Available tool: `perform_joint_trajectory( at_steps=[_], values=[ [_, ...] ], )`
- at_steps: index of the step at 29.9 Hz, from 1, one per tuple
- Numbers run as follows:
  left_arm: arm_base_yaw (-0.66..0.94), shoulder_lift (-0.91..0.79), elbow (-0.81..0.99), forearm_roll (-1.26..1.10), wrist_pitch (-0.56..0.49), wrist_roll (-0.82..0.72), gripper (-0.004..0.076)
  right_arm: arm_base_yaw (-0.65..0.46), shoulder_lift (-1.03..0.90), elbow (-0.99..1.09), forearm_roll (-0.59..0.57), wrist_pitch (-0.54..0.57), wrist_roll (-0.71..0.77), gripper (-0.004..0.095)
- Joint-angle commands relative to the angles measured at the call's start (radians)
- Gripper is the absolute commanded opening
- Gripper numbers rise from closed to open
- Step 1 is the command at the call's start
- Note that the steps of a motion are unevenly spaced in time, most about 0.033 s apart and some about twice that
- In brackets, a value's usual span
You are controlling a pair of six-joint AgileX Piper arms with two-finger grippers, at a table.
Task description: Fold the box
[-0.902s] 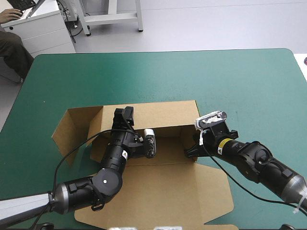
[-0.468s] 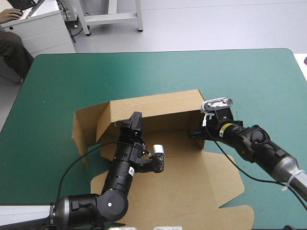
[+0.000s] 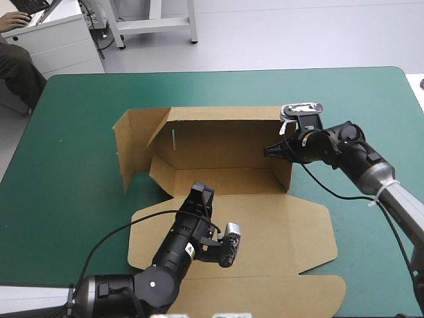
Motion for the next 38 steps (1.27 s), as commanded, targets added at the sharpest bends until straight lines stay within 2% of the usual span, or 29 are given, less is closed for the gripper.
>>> perform_joint_trajectory(
  at_steps=[1, 8, 11, 22, 30, 38],
  values=[
    [0.033, -0.029, -0.101, -0.211, -0.017, 0.153, 0.0007, -0.01, 0.041, -0.104, -0.013, 0.07, -0.017, 0.0],
    [0.166, -0.035, -0.303, -0.792, -0.045, 0.53, 0.0007, -0.01, 0.139, -0.251, -0.013, 0.211, -0.024, 0.0],
    [0.246, -0.035, -0.367, -0.984, -0.035, 0.621, 0.0007, -0.01, 0.183, -0.305, -0.015, 0.267, -0.024, -0.0001],
    [0.635, -0.035, -0.503, -1.417, 0.045, 0.628, 0.0007, -0.059, 0.284, -0.378, -0.009, 0.397, -0.024, -0.0001],
    [1.087, -0.054, -0.543, -1.9, 0.039, 0.805, 0.0007, -0.088, 0.284, -0.378, -0.002, 0.448, -0.064, -0.0001],
    [1.582, -0.057, -0.544, -2.154, 0.045, 0.819, 0.0007, -0.088, 0.286, -0.378, 0.007, 0.448, -0.112, -0.0001]
  ],
)
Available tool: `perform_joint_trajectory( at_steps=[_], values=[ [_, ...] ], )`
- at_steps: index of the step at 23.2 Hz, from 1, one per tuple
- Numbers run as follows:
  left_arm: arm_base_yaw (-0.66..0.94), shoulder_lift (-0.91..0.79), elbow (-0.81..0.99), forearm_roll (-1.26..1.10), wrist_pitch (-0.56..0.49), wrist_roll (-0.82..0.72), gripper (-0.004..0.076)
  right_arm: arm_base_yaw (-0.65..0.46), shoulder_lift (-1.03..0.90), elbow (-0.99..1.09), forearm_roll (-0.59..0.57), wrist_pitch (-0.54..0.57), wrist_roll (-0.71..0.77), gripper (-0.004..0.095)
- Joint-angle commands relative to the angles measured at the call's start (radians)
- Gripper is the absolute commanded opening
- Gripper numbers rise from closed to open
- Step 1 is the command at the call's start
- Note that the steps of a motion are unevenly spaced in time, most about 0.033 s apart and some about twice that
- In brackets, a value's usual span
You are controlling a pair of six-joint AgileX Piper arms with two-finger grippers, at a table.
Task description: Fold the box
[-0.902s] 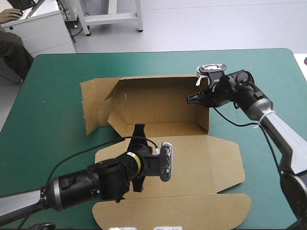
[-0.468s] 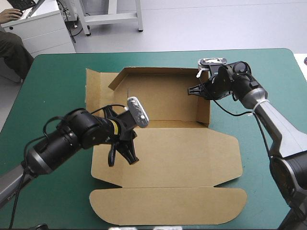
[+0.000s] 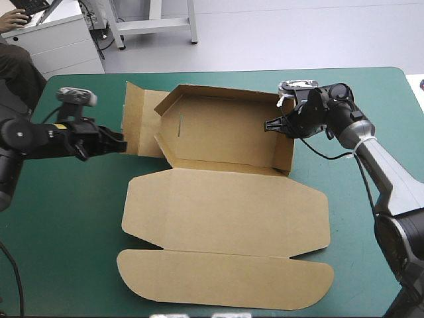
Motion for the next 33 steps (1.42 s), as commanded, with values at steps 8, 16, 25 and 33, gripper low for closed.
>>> perform_joint_trajectory(
  at_steps=[8, 16, 25, 33],
  values=[
    [0.455, -0.026, 0.021, -0.244, -0.07, 0.024, 0.0007, -0.006, -0.005, 0.005, -0.024, 0.184, -0.119, -0.0001],
    [0.459, -0.026, 0.156, -0.224, -0.201, 0.019, 0.0007, -0.006, -0.029, -0.097, 0.028, 0.276, -0.158, 0.0],
    [0.459, -0.026, 0.156, -0.224, -0.227, 0.019, 0.0007, -0.006, -0.142, -0.059, 0.028, 0.276, -0.15, 0.0],
    [0.459, -0.026, 0.156, -0.224, -0.226, 0.019, 0.0007, -0.006, -0.172, -0.059, 0.107, 0.276, -0.142, 0.0]
  ],
)
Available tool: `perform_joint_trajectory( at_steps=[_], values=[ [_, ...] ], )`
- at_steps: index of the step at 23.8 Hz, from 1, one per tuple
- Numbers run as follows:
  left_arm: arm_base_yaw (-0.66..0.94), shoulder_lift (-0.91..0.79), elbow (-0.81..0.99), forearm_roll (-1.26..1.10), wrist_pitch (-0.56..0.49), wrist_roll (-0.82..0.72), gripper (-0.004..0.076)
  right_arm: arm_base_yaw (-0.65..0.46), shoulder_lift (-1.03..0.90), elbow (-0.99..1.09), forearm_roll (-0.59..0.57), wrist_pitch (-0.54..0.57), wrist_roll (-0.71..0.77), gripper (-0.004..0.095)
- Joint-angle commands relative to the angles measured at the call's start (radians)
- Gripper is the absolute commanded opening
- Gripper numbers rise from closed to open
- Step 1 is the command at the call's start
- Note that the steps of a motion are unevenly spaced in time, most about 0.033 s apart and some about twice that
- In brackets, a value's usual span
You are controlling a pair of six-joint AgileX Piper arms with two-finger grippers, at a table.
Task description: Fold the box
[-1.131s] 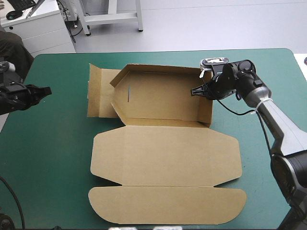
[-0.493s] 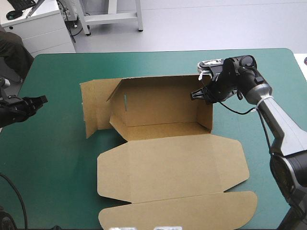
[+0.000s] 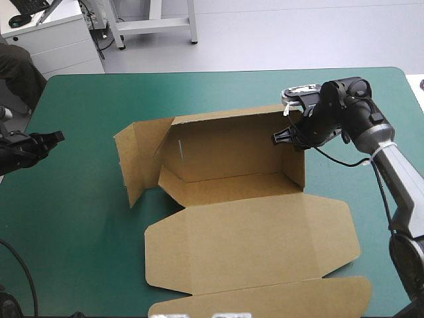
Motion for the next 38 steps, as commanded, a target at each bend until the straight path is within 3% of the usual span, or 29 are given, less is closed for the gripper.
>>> perform_joint_trajectory(
  at_steps=[1, 8, 12, 15, 17, 19, 20, 22, 25, 38],
  values=[
    [0.003, -0.029, -0.026, -0.048, -0.027, -0.003, 0.0007, -0.006, -0.05, -0.023, 0.078, 0.014, -0.004, 0.0],
    [0.003, -0.029, -0.026, -0.084, -0.024, -0.005, 0.0007, -0.006, 0.067, -0.029, 0.019, 0.012, 0.02, 0.0],
    [0.003, -0.029, -0.026, -0.086, -0.024, -0.005, 0.0007, -0.006, 0.168, -0.119, -0.076, -0.003, 0.026, -0.0001],
    [0.003, -0.029, -0.026, -0.086, -0.014, -0.005, 0.0007, -0.008, 0.208, -0.166, -0.068, -0.019, 0.026, 0.0032],
    [0.003, -0.029, -0.026, -0.089, 0.011, -0.005, 0.0007, -0.015, 0.226, -0.186, -0.034, -0.01, 0.02, 0.0156],
    [0.003, -0.029, -0.026, -0.089, 0.016, -0.005, 0.0007, -0.035, 0.231, -0.187, 0.007, -0.012, 0.028, 0.0356],
    [0.003, -0.029, -0.026, -0.089, 0.016, -0.005, 0.0007, -0.048, 0.231, -0.187, 0.025, -0.012, 0.031, 0.0518],
    [0.003, -0.029, -0.026, -0.089, 0.013, -0.005, 0.0007, -0.067, 0.231, -0.197, 0.044, -0.008, 0.031, 0.0685],
    [0.003, -0.029, -0.026, -0.089, 0.01, -0.005, 0.0007, -0.088, 0.231, -0.23, 0.067, 0.012, 0.054, 0.0819],
    [0.003, -0.029, -0.026, -0.087, 0.012, -0.005, 0.0007, -0.103, 0.12, -0.266, 0.131, 0.012, 0.143, 0.0823]
  ],
)
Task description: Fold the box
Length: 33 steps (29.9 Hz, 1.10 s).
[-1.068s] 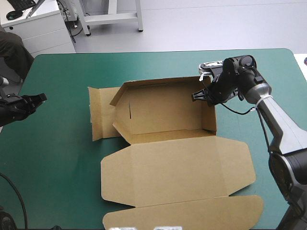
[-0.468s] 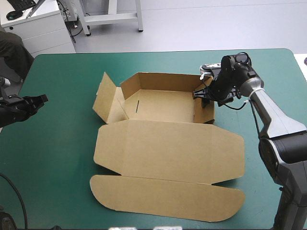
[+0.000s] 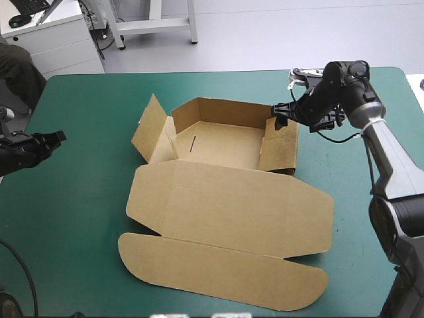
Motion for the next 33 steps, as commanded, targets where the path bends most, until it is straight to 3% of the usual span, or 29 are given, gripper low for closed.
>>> perform_joint_trajectory(
  at_steps=[1, 15, 23, 33],
  values=[
    [0.003, -0.029, -0.026, -0.057, -0.02, -0.004, 0.0007, -0.006, -0.099, -0.027, 0.014, 0.016, 0.029, 0.0823],
    [0.003, -0.029, -0.026, -0.068, -0.003, -0.013, 0.0007, -0.006, -0.22, 0.109, -0.002, 0.016, 0.064, 0.0825],
    [0.003, -0.029, -0.026, -0.067, 0.0, -0.013, 0.0007, -0.006, -0.211, 0.161, -0.037, 0.016, 0.176, 0.0823],
    [0.003, -0.029, -0.026, -0.069, 0.0, -0.045, 0.0007, -0.002, -0.107, 0.161, -0.014, 0.001, 0.197, 0.0823]
  ],
)
